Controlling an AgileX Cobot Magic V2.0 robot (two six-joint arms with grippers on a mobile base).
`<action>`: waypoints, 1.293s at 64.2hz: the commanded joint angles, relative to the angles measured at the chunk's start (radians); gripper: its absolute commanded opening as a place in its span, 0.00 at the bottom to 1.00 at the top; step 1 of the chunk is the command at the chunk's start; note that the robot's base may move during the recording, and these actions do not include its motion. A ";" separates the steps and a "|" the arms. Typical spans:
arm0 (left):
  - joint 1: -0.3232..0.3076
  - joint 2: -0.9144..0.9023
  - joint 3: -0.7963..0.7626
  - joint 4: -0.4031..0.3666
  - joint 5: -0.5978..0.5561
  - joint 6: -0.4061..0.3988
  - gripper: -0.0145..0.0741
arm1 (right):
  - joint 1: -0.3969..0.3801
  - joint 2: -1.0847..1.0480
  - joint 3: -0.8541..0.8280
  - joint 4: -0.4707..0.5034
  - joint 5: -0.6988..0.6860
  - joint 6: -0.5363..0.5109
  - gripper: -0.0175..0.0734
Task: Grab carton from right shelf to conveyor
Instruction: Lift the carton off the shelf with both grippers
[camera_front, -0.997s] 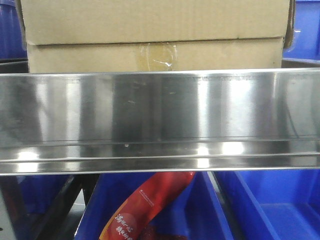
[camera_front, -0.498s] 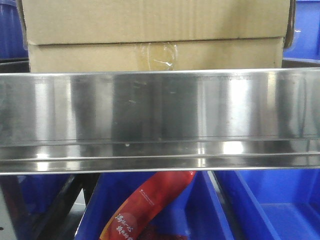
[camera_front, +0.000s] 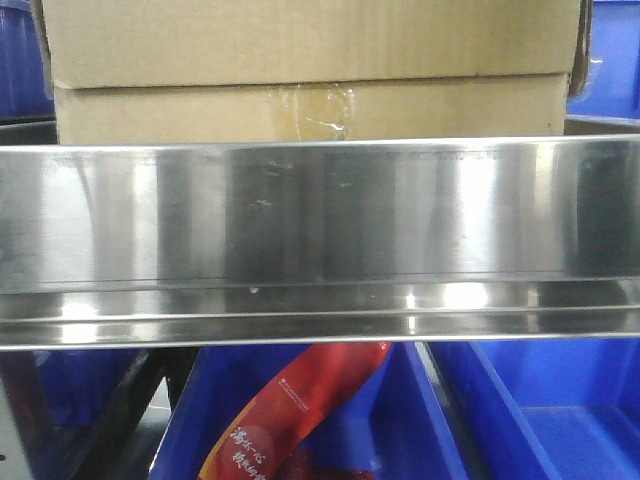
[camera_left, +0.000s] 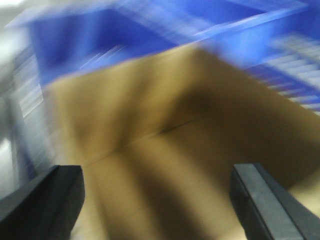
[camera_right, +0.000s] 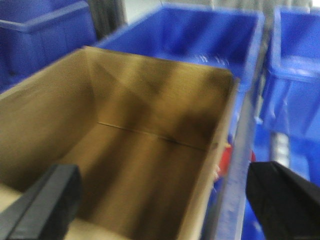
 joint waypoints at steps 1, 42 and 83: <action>-0.005 0.071 -0.086 0.061 0.094 -0.068 0.72 | 0.000 0.094 -0.137 -0.109 0.141 0.057 0.81; 0.066 0.339 -0.167 0.089 0.142 -0.123 0.72 | 0.000 0.493 -0.346 -0.130 0.184 0.079 0.81; 0.066 0.385 -0.167 0.090 0.142 -0.148 0.13 | -0.002 0.563 -0.346 -0.133 0.184 0.079 0.08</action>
